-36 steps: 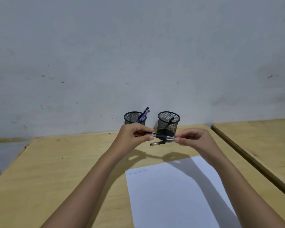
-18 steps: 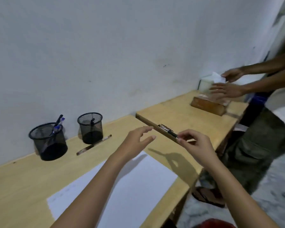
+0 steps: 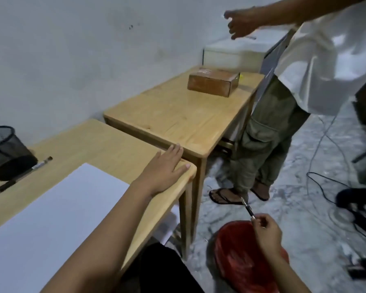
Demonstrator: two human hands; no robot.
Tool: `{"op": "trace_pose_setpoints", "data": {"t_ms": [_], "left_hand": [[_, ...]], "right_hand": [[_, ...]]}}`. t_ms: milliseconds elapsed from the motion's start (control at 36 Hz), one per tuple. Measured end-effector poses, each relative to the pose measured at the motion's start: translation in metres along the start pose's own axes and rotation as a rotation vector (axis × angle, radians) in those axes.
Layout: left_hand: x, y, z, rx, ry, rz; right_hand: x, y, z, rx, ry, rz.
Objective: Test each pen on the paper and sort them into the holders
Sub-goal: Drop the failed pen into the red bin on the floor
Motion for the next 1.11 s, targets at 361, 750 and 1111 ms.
{"op": "trace_pose_setpoints", "data": {"t_ms": [361, 750, 1111], "left_hand": [[-0.002, -0.003, -0.005, -0.053, -0.024, 0.041], [0.000, -0.011, -0.007, 0.003, -0.013, 0.109], [0.017, -0.022, -0.003, 0.078, -0.083, 0.113]], "right_hand": [[-0.001, 0.009, 0.113, 0.141, 0.257, 0.005], [0.002, 0.008, 0.106, 0.191, 0.278, -0.086], [-0.003, -0.018, 0.010, 0.168, 0.081, -0.127]]}}
Point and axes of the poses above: each hand's wrist, its own x-axis away from the middle knuckle, its own y-axis out of the palm, z = x × y, the point moved 10 cm from there along -x, towards the middle knuckle, and after that the axes turned 4 degrees about -x, right-handed, at the moved point
